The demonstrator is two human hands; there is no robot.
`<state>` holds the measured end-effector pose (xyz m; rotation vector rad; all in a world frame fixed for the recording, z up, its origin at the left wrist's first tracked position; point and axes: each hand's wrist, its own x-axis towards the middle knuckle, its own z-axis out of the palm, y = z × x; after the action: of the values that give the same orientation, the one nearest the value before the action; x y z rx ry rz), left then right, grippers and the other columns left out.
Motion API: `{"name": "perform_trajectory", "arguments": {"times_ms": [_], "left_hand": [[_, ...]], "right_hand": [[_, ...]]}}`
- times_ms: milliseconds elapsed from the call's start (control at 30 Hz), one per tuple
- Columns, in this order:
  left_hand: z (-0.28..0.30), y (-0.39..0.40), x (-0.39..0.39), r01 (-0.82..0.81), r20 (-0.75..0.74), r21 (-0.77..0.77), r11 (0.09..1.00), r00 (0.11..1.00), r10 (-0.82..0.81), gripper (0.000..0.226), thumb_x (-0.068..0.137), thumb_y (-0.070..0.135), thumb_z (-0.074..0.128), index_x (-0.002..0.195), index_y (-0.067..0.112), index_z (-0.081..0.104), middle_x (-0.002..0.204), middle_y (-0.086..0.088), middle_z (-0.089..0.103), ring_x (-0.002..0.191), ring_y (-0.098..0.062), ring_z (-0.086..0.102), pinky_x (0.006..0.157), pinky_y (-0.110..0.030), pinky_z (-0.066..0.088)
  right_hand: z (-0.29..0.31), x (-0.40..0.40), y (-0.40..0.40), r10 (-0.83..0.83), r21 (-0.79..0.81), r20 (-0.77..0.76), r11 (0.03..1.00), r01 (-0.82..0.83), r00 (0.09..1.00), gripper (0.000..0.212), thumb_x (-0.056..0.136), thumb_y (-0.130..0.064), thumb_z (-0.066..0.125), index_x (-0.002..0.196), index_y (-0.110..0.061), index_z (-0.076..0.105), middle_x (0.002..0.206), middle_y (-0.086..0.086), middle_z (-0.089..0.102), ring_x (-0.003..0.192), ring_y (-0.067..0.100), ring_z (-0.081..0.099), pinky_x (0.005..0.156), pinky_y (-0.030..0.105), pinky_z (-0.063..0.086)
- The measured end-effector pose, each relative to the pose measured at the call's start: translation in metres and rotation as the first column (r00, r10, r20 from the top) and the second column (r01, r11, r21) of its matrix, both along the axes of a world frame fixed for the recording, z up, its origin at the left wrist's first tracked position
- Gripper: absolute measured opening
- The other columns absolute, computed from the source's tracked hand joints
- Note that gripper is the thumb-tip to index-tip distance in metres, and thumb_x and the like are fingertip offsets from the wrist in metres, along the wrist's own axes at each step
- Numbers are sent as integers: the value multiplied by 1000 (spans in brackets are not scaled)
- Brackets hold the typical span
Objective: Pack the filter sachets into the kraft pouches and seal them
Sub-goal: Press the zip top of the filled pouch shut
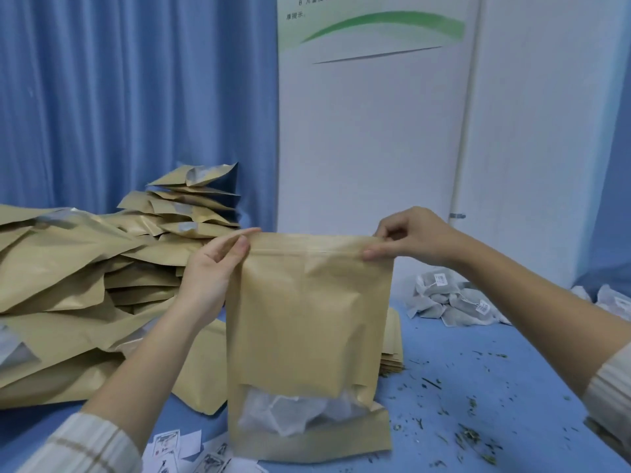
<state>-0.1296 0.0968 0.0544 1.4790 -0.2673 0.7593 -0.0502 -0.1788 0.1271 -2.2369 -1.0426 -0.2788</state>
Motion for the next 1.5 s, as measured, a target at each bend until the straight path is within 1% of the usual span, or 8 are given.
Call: {"name": "perform_trajectory", "arguments": {"times_ms": [200, 367, 600, 733, 867, 1000, 1167, 1500], "left_hand": [[-10, -9, 8, -45, -47, -85, 995, 998, 41, 13, 92, 19, 57, 95, 12, 68, 77, 9, 71, 70, 0, 64, 64, -14, 50], [-22, -13, 14, -23, -171, -91, 996, 985, 7, 53, 71, 36, 73, 113, 6, 63, 79, 5, 68, 71, -9, 61, 64, -20, 47], [-22, -30, 18, -36, -145, -50, 998, 989, 28, 3, 75, 21, 75, 72, 20, 75, 79, 0, 74, 71, -10, 69, 63, -22, 52], [-18, -36, 17, -53, -123, -13, 998, 991, 51, 3, 79, 23, 72, 82, 25, 72, 83, 8, 74, 77, -6, 69, 68, -25, 51], [-15, -34, 13, -93, -73, -12, 996, 993, 92, 6, 81, 22, 71, 81, 16, 72, 77, 5, 73, 70, -6, 67, 60, -16, 50], [-15, -31, 12, -119, -55, -77, 990, 992, 115, 31, 87, 26, 65, 93, -5, 63, 75, -7, 66, 69, -17, 58, 67, -30, 43], [-19, -36, 11, -215, -38, -37, 976, 976, 214, 22, 89, 28, 64, 76, 20, 48, 44, 12, 53, 43, 1, 43, 47, -18, 33], [-18, -44, 20, -255, -25, -165, 953, 967, 254, 28, 80, 21, 74, 57, 25, 59, 52, 15, 56, 51, 2, 47, 50, -12, 36]], "right_hand": [[-18, 15, -3, 0, 200, -63, 980, 12, 998, 34, 57, -41, 84, 78, -23, 64, 60, -7, 62, 56, 4, 55, 57, 13, 44], [-34, 27, -9, -70, 199, -27, 977, 74, 997, 41, 69, -26, 81, 98, -37, 53, 75, -10, 70, 69, -2, 61, 66, 6, 44], [-27, 13, 13, -104, -93, -24, 990, 101, 994, 43, 75, -47, 67, 116, -41, 57, 109, -23, 57, 107, -2, 51, 81, 11, 37], [-8, -1, 46, -56, -211, 14, 976, 57, 998, 55, 63, -65, 71, 113, -46, 57, 95, -28, 57, 93, -9, 53, 75, 9, 38], [-2, -1, 60, 13, -193, 104, 981, 7, 994, 26, 67, -48, 77, 61, -26, 66, 48, -14, 47, 51, 0, 42, 48, 9, 30], [-2, -4, 67, -15, -150, 144, 988, 36, 990, 44, 66, -49, 77, 74, -7, 69, 62, 12, 52, 60, 7, 42, 57, 25, 32], [3, -13, 81, -17, -239, 150, 970, 53, 989, 23, 78, -39, 71, 83, -17, 72, 73, -6, 65, 68, 5, 55, 57, 14, 41], [-2, -19, 97, -43, -261, 215, 960, 100, 976, 22, 87, -34, 60, 76, -16, 65, 65, -6, 52, 63, 9, 46, 50, 14, 30]]}}
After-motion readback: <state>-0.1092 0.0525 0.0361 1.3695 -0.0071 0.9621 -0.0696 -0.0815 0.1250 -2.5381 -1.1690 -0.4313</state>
